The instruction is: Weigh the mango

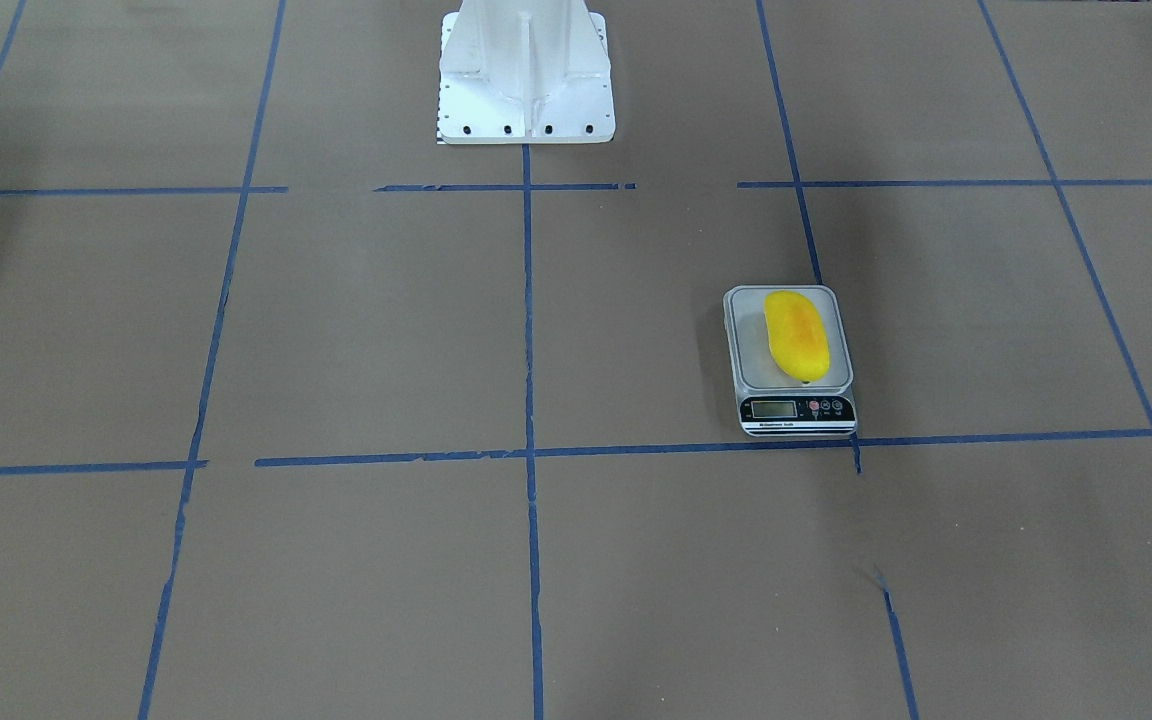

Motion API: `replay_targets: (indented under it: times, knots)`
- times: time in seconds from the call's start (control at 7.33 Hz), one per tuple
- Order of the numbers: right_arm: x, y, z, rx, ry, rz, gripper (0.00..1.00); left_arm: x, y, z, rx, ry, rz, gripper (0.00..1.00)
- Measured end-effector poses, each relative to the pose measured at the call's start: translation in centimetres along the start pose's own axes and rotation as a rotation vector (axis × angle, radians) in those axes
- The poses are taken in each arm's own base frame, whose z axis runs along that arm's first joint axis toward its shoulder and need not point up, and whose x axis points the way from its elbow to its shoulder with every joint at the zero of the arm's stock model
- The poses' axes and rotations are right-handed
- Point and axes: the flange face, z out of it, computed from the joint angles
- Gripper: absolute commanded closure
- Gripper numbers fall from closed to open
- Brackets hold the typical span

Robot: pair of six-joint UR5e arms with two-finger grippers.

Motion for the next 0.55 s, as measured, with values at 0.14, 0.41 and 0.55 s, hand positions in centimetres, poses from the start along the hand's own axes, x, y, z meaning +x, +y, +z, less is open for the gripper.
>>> replay_targets:
  times: [0.14, 0.41, 0.55]
  knots:
    - [0.00, 0.01, 0.00, 0.000, 0.000, 0.000, 0.00, -0.07, 0.31, 0.02, 0.003, -0.004, 0.002, 0.00]
    - [-0.01, -0.02, -0.01, 0.000, 0.000, 0.000, 0.00, 0.35, -0.07, -0.32, 0.013, -0.005, 0.012, 0.00]
    - [-0.02, -0.03, -0.02, 0.000, 0.000, 0.000, 0.00, 0.66, -0.35, -0.60, 0.020, -0.005, 0.023, 0.00]
